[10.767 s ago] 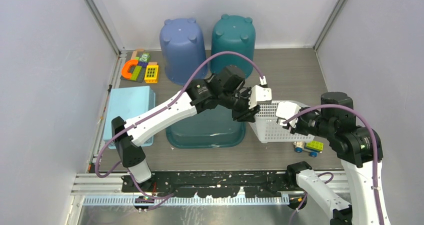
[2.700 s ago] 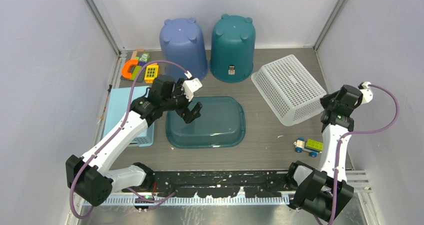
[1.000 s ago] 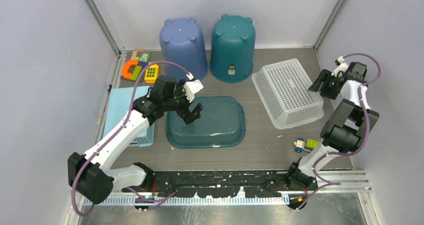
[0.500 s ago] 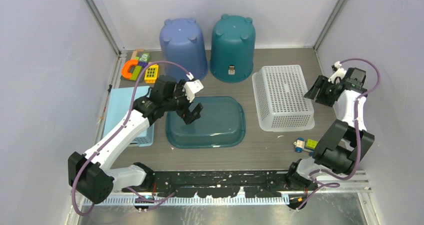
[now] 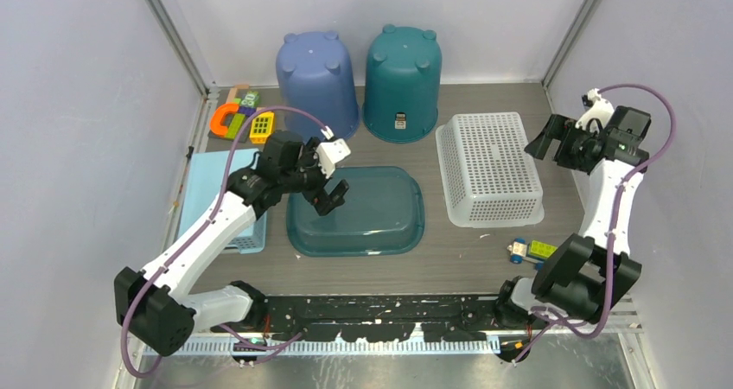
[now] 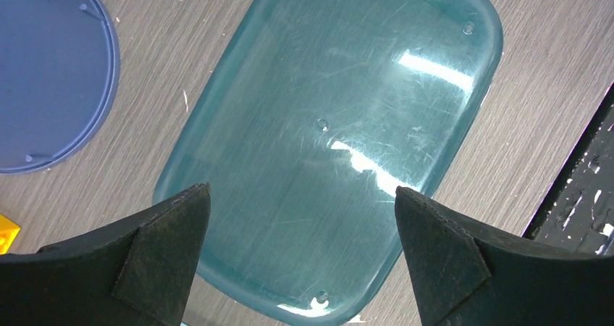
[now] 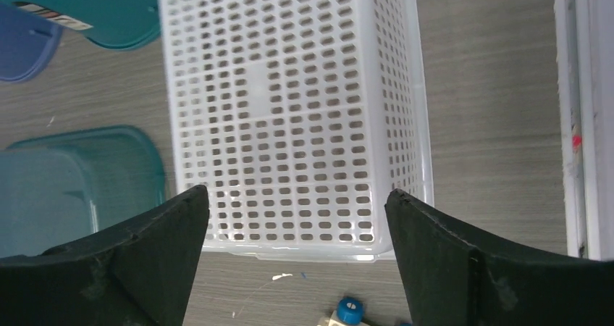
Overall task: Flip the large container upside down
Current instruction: Move the container to the center of the board, then reset both arms
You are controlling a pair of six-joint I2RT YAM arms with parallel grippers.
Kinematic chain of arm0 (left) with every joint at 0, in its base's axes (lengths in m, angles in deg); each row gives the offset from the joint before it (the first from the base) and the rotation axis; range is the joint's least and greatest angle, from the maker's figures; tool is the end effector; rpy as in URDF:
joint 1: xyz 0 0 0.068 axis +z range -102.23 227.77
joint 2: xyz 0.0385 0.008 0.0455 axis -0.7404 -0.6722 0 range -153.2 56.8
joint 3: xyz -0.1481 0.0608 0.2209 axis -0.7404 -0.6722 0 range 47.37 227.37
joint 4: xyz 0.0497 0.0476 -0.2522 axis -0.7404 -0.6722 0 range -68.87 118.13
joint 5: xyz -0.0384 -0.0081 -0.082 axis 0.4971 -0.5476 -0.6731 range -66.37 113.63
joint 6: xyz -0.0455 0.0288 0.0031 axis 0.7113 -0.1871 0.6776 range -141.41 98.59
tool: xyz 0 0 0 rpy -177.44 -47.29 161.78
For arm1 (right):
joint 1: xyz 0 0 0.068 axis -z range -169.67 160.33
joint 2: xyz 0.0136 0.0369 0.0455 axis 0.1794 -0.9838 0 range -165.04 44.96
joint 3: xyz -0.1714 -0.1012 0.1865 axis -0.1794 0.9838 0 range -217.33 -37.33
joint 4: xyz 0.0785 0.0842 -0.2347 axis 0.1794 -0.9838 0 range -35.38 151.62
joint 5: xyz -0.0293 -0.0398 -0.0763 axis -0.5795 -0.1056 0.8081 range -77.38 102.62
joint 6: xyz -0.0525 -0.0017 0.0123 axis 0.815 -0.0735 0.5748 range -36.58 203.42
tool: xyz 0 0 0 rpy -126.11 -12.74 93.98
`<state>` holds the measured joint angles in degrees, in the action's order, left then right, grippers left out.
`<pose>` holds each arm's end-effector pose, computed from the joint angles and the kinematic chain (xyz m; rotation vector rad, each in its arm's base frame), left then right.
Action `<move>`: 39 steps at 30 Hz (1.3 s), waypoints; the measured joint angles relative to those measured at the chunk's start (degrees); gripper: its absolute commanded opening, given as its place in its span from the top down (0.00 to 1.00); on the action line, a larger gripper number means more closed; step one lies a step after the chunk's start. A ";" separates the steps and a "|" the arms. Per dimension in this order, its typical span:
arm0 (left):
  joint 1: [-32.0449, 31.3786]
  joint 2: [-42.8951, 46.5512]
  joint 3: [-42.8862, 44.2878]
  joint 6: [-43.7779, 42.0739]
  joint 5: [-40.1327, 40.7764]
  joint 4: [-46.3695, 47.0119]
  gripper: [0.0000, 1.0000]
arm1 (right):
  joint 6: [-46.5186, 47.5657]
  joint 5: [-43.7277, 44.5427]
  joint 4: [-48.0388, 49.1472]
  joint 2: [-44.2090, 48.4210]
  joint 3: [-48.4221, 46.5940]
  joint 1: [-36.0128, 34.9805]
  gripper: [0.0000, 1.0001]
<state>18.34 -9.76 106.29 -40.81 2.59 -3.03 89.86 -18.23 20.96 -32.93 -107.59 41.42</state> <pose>0.2109 -0.1336 0.3154 1.1042 1.9521 -0.5068 0.2534 -0.1316 0.3204 0.2517 2.2724 0.3155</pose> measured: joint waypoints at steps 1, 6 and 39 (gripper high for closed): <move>0.00 0.13 0.09 -0.22 0.00 -0.26 0.00 | 0.52 -0.85 -0.35 0.85 -0.59 -0.17 0.00; 0.00 1.09 1.20 -1.09 0.04 -1.99 0.00 | 3.06 -5.40 -2.10 6.10 -2.25 -2.29 0.00; 0.00 9.68 19.78 -3.50 1.01 -24.17 0.00 | 16.63 -32.79 -27.50 30.18 -14.47 -15.93 0.00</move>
<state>18.34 -0.08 126.07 -44.31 3.60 -27.20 106.49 -51.02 -6.54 -2.74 -122.06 25.49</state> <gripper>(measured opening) 0.996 0.996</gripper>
